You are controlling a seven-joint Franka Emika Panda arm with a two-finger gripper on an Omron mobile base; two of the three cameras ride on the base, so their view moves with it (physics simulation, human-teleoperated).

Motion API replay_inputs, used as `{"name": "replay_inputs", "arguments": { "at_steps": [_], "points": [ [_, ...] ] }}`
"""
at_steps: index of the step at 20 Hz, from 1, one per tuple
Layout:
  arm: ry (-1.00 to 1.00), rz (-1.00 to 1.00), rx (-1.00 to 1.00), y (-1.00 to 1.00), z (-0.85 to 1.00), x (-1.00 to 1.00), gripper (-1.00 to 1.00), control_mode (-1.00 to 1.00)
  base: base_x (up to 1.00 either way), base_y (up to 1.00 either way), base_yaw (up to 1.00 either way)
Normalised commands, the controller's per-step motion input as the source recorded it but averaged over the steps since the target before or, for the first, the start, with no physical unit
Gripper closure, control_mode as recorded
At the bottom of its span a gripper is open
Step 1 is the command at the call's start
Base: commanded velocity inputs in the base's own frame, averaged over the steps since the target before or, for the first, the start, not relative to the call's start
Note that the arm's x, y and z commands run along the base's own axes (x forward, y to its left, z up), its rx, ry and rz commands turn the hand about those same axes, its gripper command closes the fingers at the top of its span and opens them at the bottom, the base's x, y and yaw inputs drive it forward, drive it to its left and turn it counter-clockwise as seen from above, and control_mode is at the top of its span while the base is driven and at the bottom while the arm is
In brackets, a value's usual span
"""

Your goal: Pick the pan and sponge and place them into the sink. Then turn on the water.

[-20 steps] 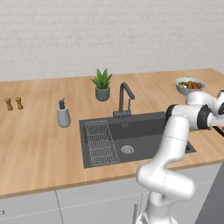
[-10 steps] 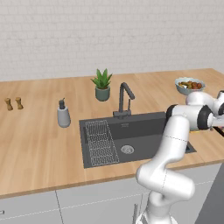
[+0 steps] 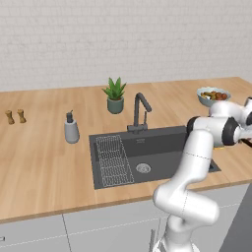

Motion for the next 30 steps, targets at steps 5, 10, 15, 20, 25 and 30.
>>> {"name": "replay_inputs", "arguments": {
  "at_steps": [5, 10, 15, 20, 25, 30],
  "points": [
    [-0.01, 0.19, 0.00, 0.04, 0.52, 0.00, 1.00, -1.00, 0.00, 0.00, 0.00],
    [-0.09, 0.21, 0.00, 0.44, 0.19, 0.00, 1.00, -1.00, 0.00, 0.00, 0.00],
    [-0.09, 0.24, 0.00, 0.78, 0.08, 0.00, 1.00, -1.00, 0.00, 0.00, 0.00],
    [-0.02, 0.36, -0.05, 0.98, 0.01, 0.00, 1.00, -1.00, 0.00, 0.00, 0.00],
    [0.00, 0.37, -0.09, 0.95, 0.00, 0.00, 1.00, -1.00, 0.00, 0.00, 0.00],
    [-0.04, 0.38, -0.02, 0.82, 0.00, -0.02, 1.00, -1.00, 0.00, 0.00, 0.00]
  ]
}}
